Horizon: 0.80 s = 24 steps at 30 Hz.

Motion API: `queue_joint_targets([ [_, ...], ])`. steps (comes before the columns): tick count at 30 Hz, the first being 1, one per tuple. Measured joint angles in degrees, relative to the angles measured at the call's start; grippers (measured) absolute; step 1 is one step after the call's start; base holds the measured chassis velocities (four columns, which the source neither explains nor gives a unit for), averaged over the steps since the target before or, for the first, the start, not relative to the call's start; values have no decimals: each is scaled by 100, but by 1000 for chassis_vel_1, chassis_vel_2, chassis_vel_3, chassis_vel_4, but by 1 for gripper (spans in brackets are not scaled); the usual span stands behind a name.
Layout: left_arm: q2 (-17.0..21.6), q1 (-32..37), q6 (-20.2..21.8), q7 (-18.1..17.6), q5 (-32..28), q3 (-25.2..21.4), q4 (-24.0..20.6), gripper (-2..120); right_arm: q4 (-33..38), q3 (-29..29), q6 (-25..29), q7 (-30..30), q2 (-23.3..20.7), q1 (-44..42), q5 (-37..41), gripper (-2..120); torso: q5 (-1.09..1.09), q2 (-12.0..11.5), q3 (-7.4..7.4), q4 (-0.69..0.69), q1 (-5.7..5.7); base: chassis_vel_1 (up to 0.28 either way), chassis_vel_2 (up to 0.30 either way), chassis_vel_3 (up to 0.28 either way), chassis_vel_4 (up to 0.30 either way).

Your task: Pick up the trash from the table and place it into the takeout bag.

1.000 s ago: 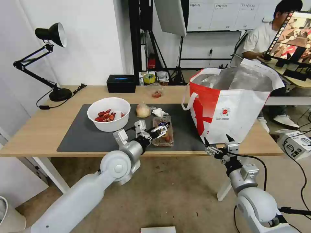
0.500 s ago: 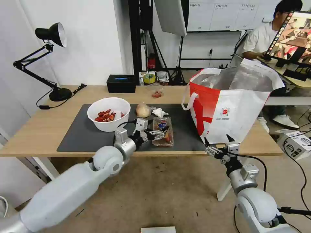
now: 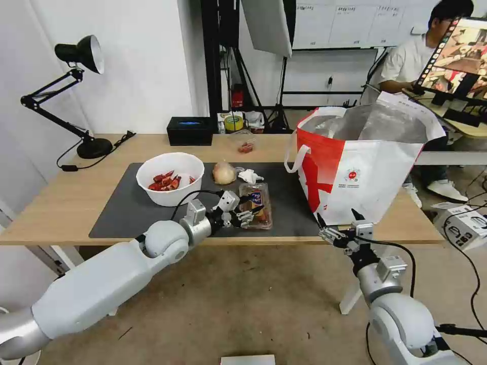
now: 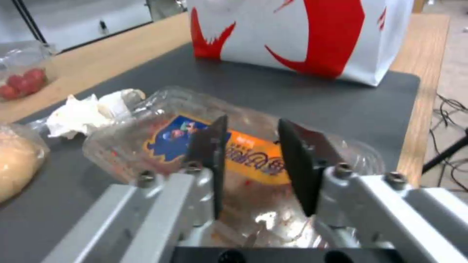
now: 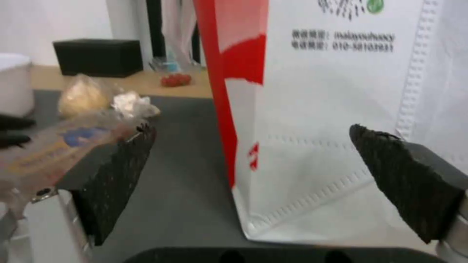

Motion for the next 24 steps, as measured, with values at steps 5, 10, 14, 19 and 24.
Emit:
queue_joint_targets([
  [5,51,-78,12,176,16,84,25,8,126,-137,-104,23,-95,176,659,100,0,0,0,1,0,0,0,0,0],
  [10,90,-96,16,231,23,138,23,0,240,-269,-243,101,-125,285,1300,100,0,0,0,1,0,0,0,0,0],
  [14,127,-150,16,245,8,224,14,0,276,-478,-384,145,-183,475,2116,100,0,0,0,1,-1,0,0,0,0],
  [19,168,-211,16,246,-29,337,23,0,152,-819,-479,301,-240,849,2958,100,0,0,0,0,-1,0,0,0,0],
  [24,211,-224,7,243,-50,383,40,0,-246,-1214,-586,517,-263,1505,3578,100,0,0,0,1,0,0,0,0,0],
])
